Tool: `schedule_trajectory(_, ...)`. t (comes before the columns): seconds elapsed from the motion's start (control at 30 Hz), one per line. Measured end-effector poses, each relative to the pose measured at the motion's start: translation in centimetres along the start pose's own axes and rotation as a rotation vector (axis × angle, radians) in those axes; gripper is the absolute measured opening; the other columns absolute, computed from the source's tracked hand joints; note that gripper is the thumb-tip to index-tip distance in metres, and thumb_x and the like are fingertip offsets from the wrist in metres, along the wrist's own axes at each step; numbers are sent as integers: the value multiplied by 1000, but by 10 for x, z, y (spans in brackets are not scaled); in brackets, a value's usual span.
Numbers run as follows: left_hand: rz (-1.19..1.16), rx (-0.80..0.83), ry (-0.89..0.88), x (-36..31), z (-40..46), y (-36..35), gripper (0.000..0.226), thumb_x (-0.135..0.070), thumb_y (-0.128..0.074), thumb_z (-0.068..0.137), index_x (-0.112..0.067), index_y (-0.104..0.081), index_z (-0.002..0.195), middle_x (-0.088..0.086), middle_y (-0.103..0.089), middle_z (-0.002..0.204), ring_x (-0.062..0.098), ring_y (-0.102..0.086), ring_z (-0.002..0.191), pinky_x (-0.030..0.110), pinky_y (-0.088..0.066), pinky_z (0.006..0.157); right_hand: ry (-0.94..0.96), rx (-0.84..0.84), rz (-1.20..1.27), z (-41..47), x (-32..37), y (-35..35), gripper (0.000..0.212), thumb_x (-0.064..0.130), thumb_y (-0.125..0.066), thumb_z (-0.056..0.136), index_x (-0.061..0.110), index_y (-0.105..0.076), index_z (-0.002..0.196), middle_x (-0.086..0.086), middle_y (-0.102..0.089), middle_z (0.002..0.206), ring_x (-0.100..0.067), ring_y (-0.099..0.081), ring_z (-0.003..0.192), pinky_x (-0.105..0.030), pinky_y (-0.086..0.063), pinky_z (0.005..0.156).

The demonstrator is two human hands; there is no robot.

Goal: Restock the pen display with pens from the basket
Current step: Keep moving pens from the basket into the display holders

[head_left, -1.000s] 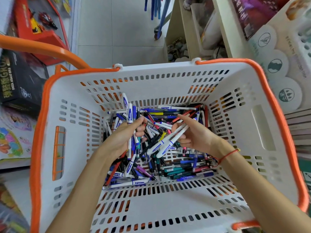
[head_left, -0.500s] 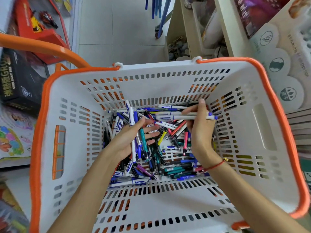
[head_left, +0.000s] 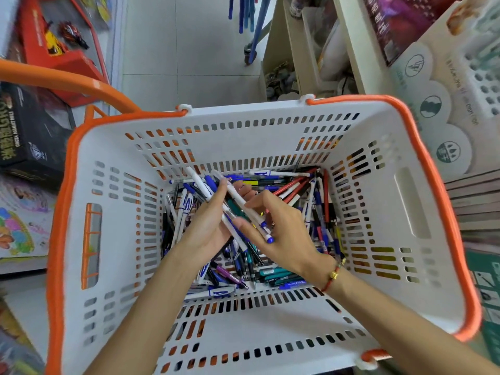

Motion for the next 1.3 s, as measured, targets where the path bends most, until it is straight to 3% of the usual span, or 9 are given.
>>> schedule_trajectory(0.17,143,-26,-56,-9,-12,-16,20,-23,-53,98,-9,-67,102,8,-67,88,18,-67,83,34,-57,75,112,201,-155,-14,19,10,67,69,-66,72,17,-62,115,6,-59,116,-10,-57,104,-24,-49,84)
schedule_trajectory(0.27,207,0,-59,-21,-19,-35,22,-18,-52,98,-9,-62,116,1,-60,79,12,-59,70,29,-54,66,83,135,-138,-28,24,39,67,68,-63,78,18,-59,123,7,-58,119,-4,-55,106,-20,-48,87)
schedule_trajectory(0.4,421,184,46,-23,-36,-80,24,-29,-55,94,-12,-64,108,-3,-54,68,9,-52,57,30,-55,66,-224,-156,-35,-29,13,96,37,54,-43,97,24,-58,113,15,-57,103,2,-54,89,-25,-50,78)
schedule_trajectory(0.5,510,391,176,-13,-60,-128,15,-26,-55,96,-12,-58,101,-4,-46,66,6,-42,53,21,-43,56,-612,-122,378,-23,-11,109,42,51,-41,99,22,-55,126,8,-60,120,-4,-57,107,-37,-46,100)
schedule_trajectory(0.6,563,561,307,1,-84,-170,6,-19,-52,96,-15,-54,93,-6,-44,65,4,-40,51,17,-41,52,-649,-200,637,-9,-8,135,46,48,-43,100,23,-49,139,6,-58,132,-6,-54,121,-39,-40,109)
schedule_trajectory(0.87,591,622,572,44,-111,-233,12,-18,-55,90,-14,-64,83,-6,-44,61,2,-39,46,15,-37,45,-639,-255,638,-24,3,219,29,17,-43,103,9,-68,116,1,-67,119,-1,-60,107,-10,-44,91)
schedule_trajectory(0.97,558,637,624,60,-115,-260,18,-20,-56,86,-14,-72,81,-7,-43,62,1,-38,42,14,-34,41,-673,-352,619,-49,-5,245,25,3,-49,99,6,-66,116,-9,-65,122,-10,-59,109,-18,-45,95)
schedule_trajectory(1.13,751,738,635,78,-128,-303,7,-19,-55,90,-18,-60,94,-7,-41,61,0,-35,40,12,-31,37,-860,-420,663,-88,-10,281,17,16,-55,99,9,-64,112,-7,-64,86,-9,-58,62,-21,-43,51)
schedule_trajectory(1.3,895,835,550,90,-134,-345,10,-22,-58,88,-22,-65,96,-8,-44,63,1,-36,43,12,-33,40,-772,-559,671,-113,-6,333,14,17,-60,96,8,-68,104,3,-63,72,2,-56,52,-13,-41,47)
Point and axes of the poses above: each hand's wrist, its own z-axis towards the middle knuckle, its own y-axis out of the back of the hand, x = y × z, the point moved 9 cm from there along z, towards the middle knuckle
